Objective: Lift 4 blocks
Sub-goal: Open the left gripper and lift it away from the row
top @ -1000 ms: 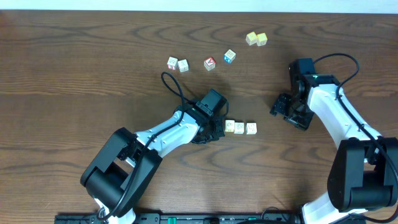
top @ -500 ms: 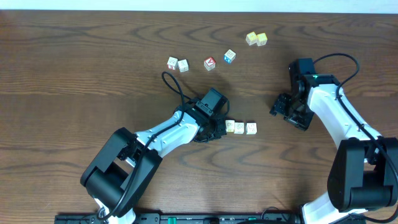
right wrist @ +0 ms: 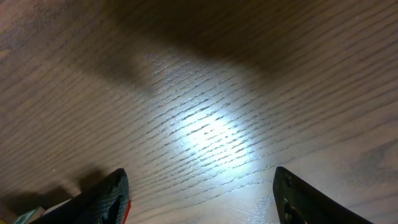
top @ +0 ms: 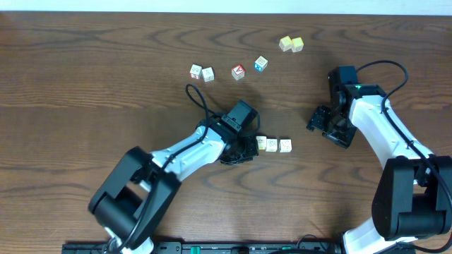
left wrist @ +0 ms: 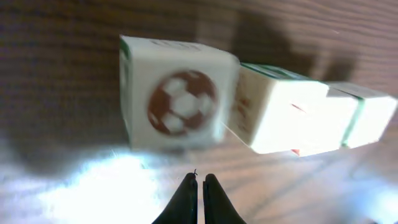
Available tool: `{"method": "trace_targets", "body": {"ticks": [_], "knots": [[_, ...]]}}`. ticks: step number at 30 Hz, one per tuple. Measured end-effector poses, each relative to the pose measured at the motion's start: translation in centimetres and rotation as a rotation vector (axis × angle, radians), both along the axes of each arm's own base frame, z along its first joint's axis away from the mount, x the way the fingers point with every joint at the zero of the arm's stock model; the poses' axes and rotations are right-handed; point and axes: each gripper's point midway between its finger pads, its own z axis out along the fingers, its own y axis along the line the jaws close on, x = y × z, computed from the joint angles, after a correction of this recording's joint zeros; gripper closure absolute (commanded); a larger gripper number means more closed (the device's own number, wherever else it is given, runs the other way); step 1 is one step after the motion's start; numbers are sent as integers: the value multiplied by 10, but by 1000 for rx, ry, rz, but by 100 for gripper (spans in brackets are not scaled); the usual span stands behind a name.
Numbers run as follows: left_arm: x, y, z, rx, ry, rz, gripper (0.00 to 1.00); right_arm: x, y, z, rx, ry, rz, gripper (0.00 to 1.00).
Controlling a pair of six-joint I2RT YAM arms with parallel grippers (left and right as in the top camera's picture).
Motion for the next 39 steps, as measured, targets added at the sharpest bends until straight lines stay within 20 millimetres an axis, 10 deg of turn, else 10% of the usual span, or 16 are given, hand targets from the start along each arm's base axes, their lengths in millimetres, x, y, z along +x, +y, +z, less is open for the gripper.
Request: {"method": "trace_targets", "body": {"ticks": [9, 18, 30, 39], "knots": [[5, 33, 82, 33, -200, 43, 93, 1, 0, 0, 0, -2, 0, 28], [44, 118, 96, 302, -352, 303, 93, 4, 0, 0, 1, -15, 0, 29], [65, 83, 21, 264, -248, 261, 93, 0, 0, 0, 0, 2, 0, 29], [86, 61, 26, 168, -332, 223, 93, -1, 0, 0, -1, 4, 0, 30]]}}
